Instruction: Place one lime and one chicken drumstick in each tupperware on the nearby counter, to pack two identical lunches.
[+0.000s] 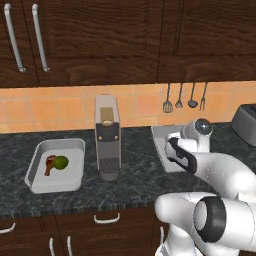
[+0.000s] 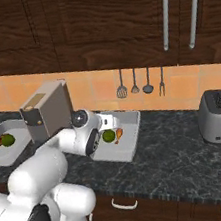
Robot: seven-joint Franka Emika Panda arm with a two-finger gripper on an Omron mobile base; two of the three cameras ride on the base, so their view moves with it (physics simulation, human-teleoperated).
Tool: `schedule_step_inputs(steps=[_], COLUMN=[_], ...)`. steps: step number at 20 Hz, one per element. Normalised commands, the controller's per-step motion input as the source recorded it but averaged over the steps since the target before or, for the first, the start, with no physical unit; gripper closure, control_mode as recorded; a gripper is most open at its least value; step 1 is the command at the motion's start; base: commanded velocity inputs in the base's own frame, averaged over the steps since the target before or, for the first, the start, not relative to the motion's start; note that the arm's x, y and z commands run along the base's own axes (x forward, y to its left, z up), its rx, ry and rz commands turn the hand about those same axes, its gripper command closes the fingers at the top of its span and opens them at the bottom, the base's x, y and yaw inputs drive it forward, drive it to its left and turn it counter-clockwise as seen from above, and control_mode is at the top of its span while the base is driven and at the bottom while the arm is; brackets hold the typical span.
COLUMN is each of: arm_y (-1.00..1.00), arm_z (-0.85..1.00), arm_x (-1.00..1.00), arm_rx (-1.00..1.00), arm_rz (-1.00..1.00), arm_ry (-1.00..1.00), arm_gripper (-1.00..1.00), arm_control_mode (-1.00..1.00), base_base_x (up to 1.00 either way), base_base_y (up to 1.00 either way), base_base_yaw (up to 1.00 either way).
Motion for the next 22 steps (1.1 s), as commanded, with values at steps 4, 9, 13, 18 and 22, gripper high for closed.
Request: schedule_step_inputs(steps=[4, 9, 13, 18, 22], arm_y=[-0.08, -0.67, -0.88, -0.76, -0.72], arm_z=[0.77, 0.42, 0.11, 0.0, 0.0], arm_x=[-0.69, -0.86, -0.61, -0.51, -0.55], arm_rx=[0.0, 0.0, 0.0, 0.0, 0.0], arm_rz=[0.0, -0.06, -0.04, 0.0, 0.0], arm_ry=[-0.14, -0.01, -0.03, 0.0, 0.0], arm_gripper=[-1.0, -1.0, -1.0, -1.0, -1.0], arm_control_mode=[-1.0, -1.0, -1.0, -1.0, -1.0], base_base_x=[0.0, 0.0, 0.0, 0.0, 0.0], base_base_y=[0.0, 0.0, 0.0, 0.0, 0.0], base_base_yaw=[0.0, 0.0, 0.0, 0.0, 0.0])
